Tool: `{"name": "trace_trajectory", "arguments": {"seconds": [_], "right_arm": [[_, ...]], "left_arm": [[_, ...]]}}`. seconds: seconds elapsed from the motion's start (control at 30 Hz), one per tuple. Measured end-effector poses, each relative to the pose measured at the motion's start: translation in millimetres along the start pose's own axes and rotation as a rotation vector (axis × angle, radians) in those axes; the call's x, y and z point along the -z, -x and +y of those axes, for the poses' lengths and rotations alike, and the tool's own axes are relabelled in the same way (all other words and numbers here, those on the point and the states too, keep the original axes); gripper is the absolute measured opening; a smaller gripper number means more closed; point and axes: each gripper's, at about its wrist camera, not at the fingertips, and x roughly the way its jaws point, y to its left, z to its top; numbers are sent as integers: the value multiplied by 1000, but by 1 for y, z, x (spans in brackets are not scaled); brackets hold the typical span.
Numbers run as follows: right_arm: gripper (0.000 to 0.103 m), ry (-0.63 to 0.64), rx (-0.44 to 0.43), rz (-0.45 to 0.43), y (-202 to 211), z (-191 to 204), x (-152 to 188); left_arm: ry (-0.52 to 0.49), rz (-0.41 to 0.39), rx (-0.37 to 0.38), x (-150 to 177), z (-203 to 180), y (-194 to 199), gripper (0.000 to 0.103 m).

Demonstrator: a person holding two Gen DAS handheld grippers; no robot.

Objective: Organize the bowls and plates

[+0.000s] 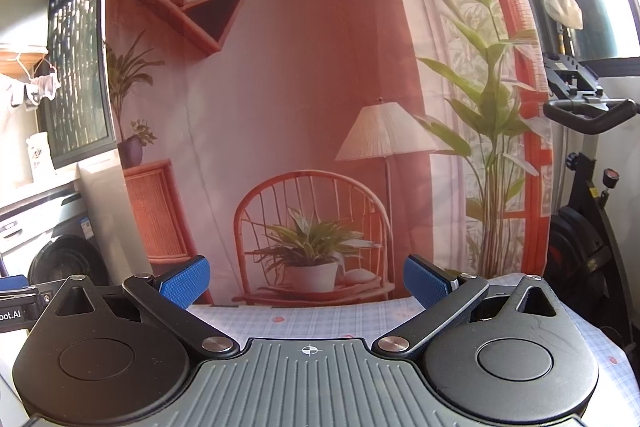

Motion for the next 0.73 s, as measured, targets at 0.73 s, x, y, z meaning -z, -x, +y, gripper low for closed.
{"name": "trace_trajectory", "arguments": {"seconds": [0.73], "right_arm": [[103,23,8,2,1,5,1]], "left_arm": [[-3,4,2,0,1,0,88]]}}
